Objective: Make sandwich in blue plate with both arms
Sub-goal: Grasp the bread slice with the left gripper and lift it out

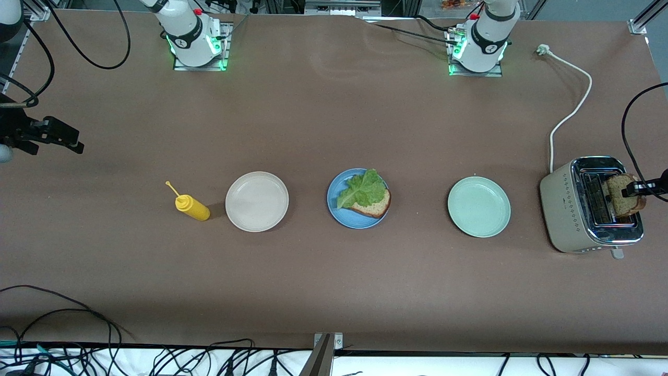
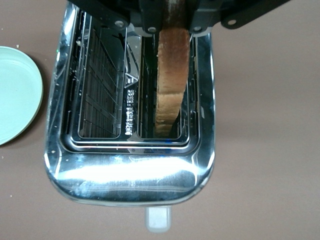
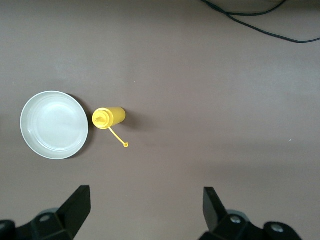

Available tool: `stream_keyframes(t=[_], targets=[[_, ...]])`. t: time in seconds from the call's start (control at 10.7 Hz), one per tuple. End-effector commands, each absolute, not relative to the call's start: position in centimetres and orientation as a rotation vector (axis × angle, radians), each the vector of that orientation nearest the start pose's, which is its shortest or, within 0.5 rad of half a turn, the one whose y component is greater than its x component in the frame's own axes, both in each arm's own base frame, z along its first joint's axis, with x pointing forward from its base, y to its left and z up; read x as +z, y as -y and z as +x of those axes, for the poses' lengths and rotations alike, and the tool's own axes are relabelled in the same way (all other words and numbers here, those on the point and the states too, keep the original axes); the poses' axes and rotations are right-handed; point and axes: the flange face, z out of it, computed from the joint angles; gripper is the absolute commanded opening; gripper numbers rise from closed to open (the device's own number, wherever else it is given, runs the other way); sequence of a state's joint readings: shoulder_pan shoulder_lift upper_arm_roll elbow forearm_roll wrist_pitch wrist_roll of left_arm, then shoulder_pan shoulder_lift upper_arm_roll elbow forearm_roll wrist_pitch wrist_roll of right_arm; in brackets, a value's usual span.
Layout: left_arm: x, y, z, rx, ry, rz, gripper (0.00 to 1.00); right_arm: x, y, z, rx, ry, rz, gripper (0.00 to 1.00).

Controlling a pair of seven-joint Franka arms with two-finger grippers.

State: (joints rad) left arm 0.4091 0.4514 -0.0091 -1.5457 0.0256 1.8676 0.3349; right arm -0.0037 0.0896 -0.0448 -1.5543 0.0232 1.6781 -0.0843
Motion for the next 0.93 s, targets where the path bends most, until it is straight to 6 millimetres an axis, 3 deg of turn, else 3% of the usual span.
stream_keyframes(t=[0.0,0.19,0.37,0.65,0.84], targets=[[42.5,-26.1,60.5,0.157,0.059,-3.166,0.00,59.6,2.7,59.3,-0.065,0.055,-3.123,1.00],[45.9,-25.1,60.2,0.133,0.038,-3.160,0.00,59.6,2.7,59.3,-0.065,0.055,-3.123,1.00],[50.0,-22.6,60.4,0.156,-0.042,-3.129,0.00,59.6,2.7,59.3,-0.065,0.055,-3.122,1.00],[56.1,-16.3,60.3,0.083,-0.232,-3.097,0.00,59.6,2.7,59.3,-0.065,0.055,-3.122,1.00],[56.7,-11.5,60.7,0.098,-0.365,-3.116,0.00,59.6,2.7,59.3,-0.067,0.055,-3.122,1.00]])
